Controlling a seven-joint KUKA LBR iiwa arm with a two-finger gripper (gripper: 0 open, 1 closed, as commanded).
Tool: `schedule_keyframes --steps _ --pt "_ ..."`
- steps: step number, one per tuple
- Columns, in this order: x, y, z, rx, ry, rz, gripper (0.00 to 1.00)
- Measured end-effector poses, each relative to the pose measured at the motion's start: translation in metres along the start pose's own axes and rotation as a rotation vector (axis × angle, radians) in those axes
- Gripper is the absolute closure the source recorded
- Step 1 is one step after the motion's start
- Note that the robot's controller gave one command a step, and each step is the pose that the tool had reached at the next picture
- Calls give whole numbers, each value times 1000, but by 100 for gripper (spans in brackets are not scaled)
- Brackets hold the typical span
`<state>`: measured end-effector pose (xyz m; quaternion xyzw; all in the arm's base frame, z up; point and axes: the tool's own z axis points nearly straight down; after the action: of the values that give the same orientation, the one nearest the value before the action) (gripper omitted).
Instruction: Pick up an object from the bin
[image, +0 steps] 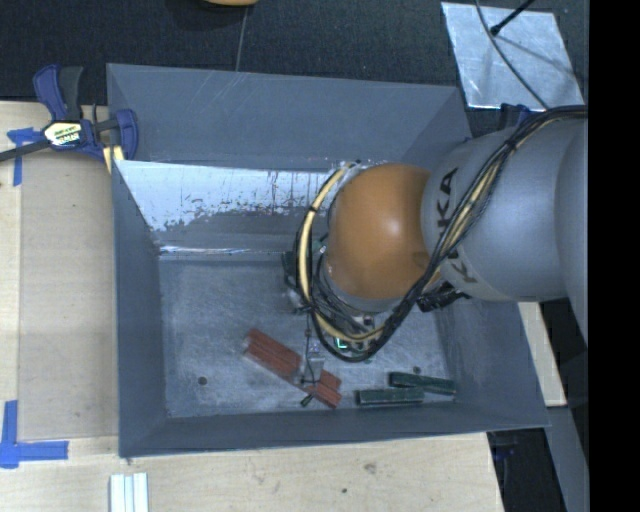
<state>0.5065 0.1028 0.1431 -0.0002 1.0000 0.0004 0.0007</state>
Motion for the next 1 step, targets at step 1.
schedule_keyframes --steps 1 --pt "0 0 0 0 -1 1 0"
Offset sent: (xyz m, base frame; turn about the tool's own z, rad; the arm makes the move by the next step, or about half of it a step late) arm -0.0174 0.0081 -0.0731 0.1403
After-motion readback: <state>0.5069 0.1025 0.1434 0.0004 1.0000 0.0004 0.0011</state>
